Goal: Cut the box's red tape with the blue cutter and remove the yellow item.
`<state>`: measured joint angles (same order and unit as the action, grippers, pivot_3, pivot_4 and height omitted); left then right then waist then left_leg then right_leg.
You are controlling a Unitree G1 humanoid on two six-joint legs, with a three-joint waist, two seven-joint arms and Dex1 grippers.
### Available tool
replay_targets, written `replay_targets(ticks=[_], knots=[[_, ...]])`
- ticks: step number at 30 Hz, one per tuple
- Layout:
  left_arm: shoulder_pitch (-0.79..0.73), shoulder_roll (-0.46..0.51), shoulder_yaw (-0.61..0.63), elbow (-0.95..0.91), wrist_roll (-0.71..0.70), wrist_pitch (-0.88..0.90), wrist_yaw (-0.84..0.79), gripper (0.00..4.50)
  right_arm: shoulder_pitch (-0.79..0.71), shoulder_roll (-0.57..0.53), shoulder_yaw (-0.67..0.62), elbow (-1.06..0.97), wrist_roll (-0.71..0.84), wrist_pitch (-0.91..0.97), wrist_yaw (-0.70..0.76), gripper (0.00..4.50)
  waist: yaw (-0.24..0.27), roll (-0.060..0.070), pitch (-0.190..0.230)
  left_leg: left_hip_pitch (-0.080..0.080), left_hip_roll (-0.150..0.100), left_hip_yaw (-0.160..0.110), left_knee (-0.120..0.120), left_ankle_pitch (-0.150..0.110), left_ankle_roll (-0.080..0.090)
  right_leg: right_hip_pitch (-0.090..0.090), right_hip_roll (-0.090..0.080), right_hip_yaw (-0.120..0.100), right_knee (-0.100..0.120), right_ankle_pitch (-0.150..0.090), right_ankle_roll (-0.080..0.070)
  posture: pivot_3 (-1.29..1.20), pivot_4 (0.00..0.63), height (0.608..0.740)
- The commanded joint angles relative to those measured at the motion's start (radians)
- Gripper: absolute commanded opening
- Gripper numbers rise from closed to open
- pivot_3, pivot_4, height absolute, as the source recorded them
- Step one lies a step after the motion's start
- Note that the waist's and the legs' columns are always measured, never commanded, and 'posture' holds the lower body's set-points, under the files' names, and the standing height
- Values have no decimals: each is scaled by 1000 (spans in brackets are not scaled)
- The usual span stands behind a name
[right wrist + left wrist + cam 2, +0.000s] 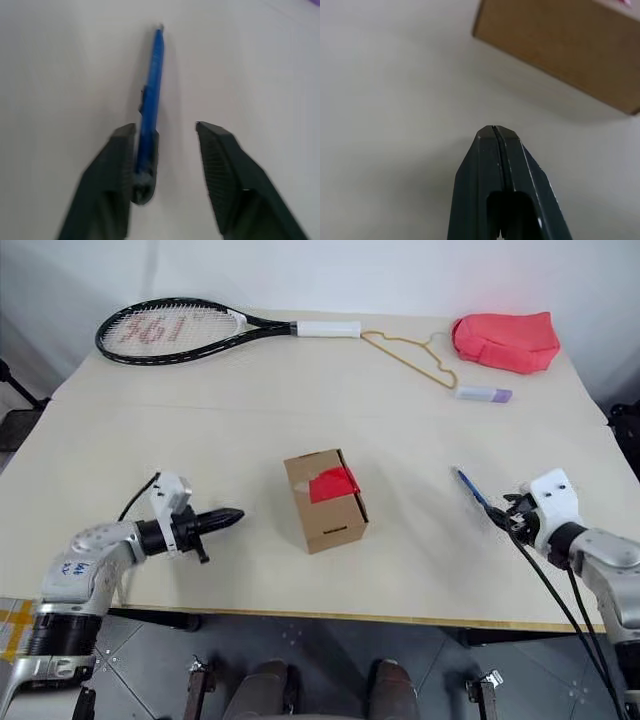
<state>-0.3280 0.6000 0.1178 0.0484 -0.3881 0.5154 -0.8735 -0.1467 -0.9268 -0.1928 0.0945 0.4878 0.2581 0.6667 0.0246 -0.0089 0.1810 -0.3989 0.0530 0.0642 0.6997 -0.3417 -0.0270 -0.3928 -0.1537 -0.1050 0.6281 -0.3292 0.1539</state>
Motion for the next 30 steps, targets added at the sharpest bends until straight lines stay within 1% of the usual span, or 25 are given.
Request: replay_targets(ticks=[1,3,6,8,9,10,12,13,17,19,23,30], knots=[[-15,-22,-7,-64,-13,12,33,0,2,-11,-83,-137,108,4,147,2793,0,0,0,1,0,0,0,0,0,0,0,0,0,0,0,0,150,740],[-25,-47,-33,-80,-2,21,59,0,-5,-12,-50,-215,131,80,174,2793,0,0,0,3,0,0,-1,0,0,3,0,0,0,0,0,0,150,740],[-46,-82,-63,-85,12,33,96,0,-39,20,34,-261,37,64,158,2168,-1,0,0,9,0,0,-2,0,0,8,0,0,0,0,0,0,150,740],[-66,-103,-84,-74,21,39,118,0,-88,57,116,-243,-77,12,120,1489,-1,0,0,9,0,0,-2,0,0,8,0,0,-1,0,0,0,150,740],[-83,-119,-102,-67,28,42,128,0,-127,102,183,-213,-166,-45,89,1155,-1,0,0,10,0,0,-2,0,0,8,0,1,0,0,0,0,150,740],[-100,-134,-119,-59,33,55,140,0,-167,162,239,-183,-224,-76,54,792,-2,0,0,9,0,0,-2,0,0,8,0,1,0,0,0,0,150,740],[-120,-145,-136,-46,38,62,138,0,-221,246,310,-133,-303,-117,26,99,-4,0,-1,10,0,1,-1,0,0,8,0,1,0,0,0,0,150,740],[-125,-144,-141,-42,39,69,134,0,-232,271,335,-123,-313,-108,41,42,-5,0,-1,10,0,1,-2,0,0,8,0,2,0,0,0,0,150,740],[-147,-144,-165,-28,31,109,114,0,-269,375,417,-122,-331,-121,80,42,-5,0,-1,9,0,1,-3,0,-1,6,0,1,1,1,0,0,150,740],[-150,-139,-173,-29,25,142,104,0,-273,418,439,-139,-324,-83,88,42,-6,0,-1,9,0,1,-4,0,-1,6,0,1,1,1,1,0,150,740],[-135,-110,-168,-59,11,178,78,0,-251,443,473,-186,-328,-25,117,42,-6,0,-1,10,0,1,-4,0,-1,6,0,1,1,1,1,0,150,740],[-36,-31,-132,-158,-12,226,52,0,-166,463,499,-292,-331,137,83,42,-14,0,-1,10,0,1,-5,0,-1,6,0,1,1,1,1,0,150,740]])
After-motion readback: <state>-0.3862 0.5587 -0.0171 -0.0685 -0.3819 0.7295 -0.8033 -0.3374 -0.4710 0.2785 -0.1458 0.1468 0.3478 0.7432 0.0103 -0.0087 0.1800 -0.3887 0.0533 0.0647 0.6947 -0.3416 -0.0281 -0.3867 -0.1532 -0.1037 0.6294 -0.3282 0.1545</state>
